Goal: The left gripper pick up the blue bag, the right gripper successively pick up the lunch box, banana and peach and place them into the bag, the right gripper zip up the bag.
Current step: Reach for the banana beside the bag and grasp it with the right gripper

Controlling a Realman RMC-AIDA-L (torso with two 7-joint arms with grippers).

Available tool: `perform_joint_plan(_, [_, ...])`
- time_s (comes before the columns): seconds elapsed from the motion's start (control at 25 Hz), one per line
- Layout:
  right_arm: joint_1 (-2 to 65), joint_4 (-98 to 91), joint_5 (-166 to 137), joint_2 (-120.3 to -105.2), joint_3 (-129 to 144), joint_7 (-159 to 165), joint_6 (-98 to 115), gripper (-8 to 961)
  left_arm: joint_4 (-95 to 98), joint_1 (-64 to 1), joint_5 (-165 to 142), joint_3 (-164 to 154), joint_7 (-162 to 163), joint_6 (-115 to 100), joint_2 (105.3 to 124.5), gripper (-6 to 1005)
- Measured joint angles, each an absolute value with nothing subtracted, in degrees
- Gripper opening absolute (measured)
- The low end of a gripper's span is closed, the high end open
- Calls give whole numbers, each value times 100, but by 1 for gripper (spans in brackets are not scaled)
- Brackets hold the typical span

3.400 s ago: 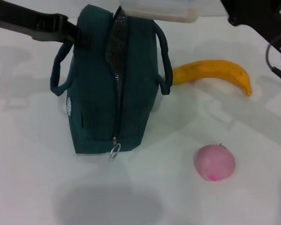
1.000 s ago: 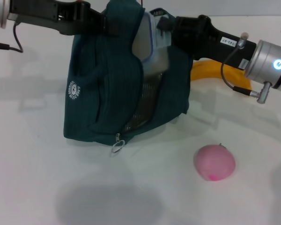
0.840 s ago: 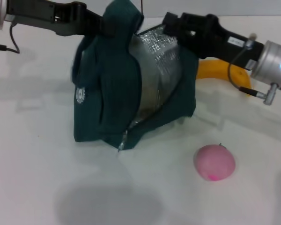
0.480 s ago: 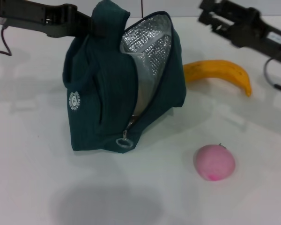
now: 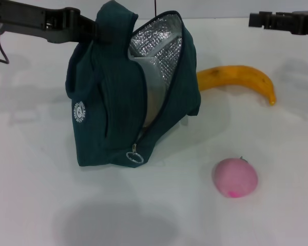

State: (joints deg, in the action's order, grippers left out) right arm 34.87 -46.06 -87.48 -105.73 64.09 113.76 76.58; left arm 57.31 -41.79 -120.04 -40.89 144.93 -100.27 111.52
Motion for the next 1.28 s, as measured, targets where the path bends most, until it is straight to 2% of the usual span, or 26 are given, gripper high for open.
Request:
perform_joint_plan(0.24, [4295, -4891, -10497, -10231, 6402, 11634, 7963, 618, 5731, -4164, -12008, -4087, 14457, -10028, 11153, 41])
perform_joint_plan(0.4, [4834, -4935, -11688, -10175, 6401, 11630, 8003, 693, 5735, -4164, -12009, -4088, 14436, -10028, 11149, 41])
perform_joint_plan(0.48, [5107, -4921, -12287, -10213, 6414, 11635, 8024, 731, 5736, -4172, -12011, -4097, 14424, -10028, 11147, 41])
perform_joint_plan(0.6, [5458, -4672, -13188, -10346, 6409, 11635, 7962, 785, 5738, -4220, -12014, -4107, 14395, -10028, 11146, 41])
perform_joint_plan(0.8, [5765, -3998, -13658, -10511, 6412, 11523, 7589, 864, 5740, -4283, -12011, -4121, 14390, -10024, 11154, 41])
perform_joint_plan(0.88, [5773, -3868, -13714, -10604, 6433, 11444, 7355, 866, 5740, -4264, -11996, -4122, 14388, -10025, 11154, 41])
perform_joint_plan(0.92, [5773, -3868, -13714, -10604, 6433, 11444, 7355, 866, 5740, -4246, -11991, -4121, 14388, -10027, 11152, 41])
perform_joint_plan(0.96, [5751, -3701, -13793, -10720, 6425, 11404, 7081, 867, 5740, -4238, -11986, -4122, 14388, -10029, 11151, 41])
perform_joint_plan(1.16, [5762, -3220, -13768, -10785, 6406, 11429, 6652, 863, 5740, -4229, -11971, -4122, 14377, -10037, 11149, 41])
perform_joint_plan(1.28, [5708, -3033, -13766, -10876, 6401, 11444, 6330, 862, 5740, -4240, -11969, -4122, 14370, -10050, 11149, 41])
